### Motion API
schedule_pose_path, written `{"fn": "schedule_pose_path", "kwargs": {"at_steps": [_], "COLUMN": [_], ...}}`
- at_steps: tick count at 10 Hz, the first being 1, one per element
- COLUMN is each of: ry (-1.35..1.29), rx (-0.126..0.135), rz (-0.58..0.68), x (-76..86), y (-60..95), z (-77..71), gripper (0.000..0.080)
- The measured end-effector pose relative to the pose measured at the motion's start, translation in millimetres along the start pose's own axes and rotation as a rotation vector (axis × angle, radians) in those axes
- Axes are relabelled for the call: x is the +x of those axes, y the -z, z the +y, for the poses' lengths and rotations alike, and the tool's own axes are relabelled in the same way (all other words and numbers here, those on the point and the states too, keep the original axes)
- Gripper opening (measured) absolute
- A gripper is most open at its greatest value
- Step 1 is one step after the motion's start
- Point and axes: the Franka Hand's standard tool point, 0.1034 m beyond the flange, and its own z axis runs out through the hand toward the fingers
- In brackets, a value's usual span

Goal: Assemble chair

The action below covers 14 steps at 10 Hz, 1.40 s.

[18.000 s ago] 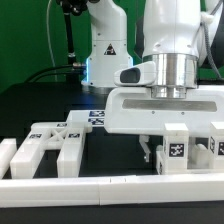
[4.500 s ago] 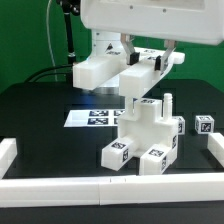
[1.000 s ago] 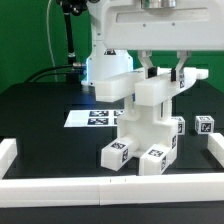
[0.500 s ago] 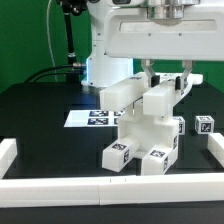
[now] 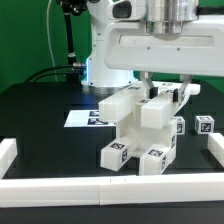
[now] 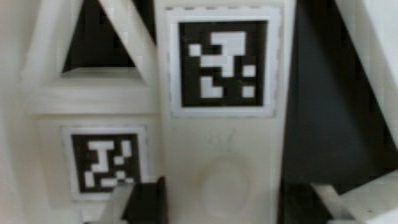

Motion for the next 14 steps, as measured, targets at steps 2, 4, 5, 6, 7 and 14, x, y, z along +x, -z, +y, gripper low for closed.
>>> {"fn": "schedule_pose_path", "kwargs": {"at_steps": [2, 4, 5, 6, 7, 14], "ry": [0.004, 0.005, 0.005, 0.005, 0.005, 0.008], "rx": [0.004, 0.005, 0.005, 0.005, 0.005, 0.005], "rz": [0.013, 0.014, 0.015, 0.015, 0.015, 0.016], "x": [2.9, 3.7, 4.3, 4.3, 4.4, 5.4], "y": [-0.5, -0.3, -0.2, -0.1, -0.2, -0.2], "z": [-1.0, -1.5, -1.8, -1.8, -1.8, -1.5], "gripper": [0.0282, 0.0282, 0.0282, 0.0282, 0.0282, 0.0646]}}
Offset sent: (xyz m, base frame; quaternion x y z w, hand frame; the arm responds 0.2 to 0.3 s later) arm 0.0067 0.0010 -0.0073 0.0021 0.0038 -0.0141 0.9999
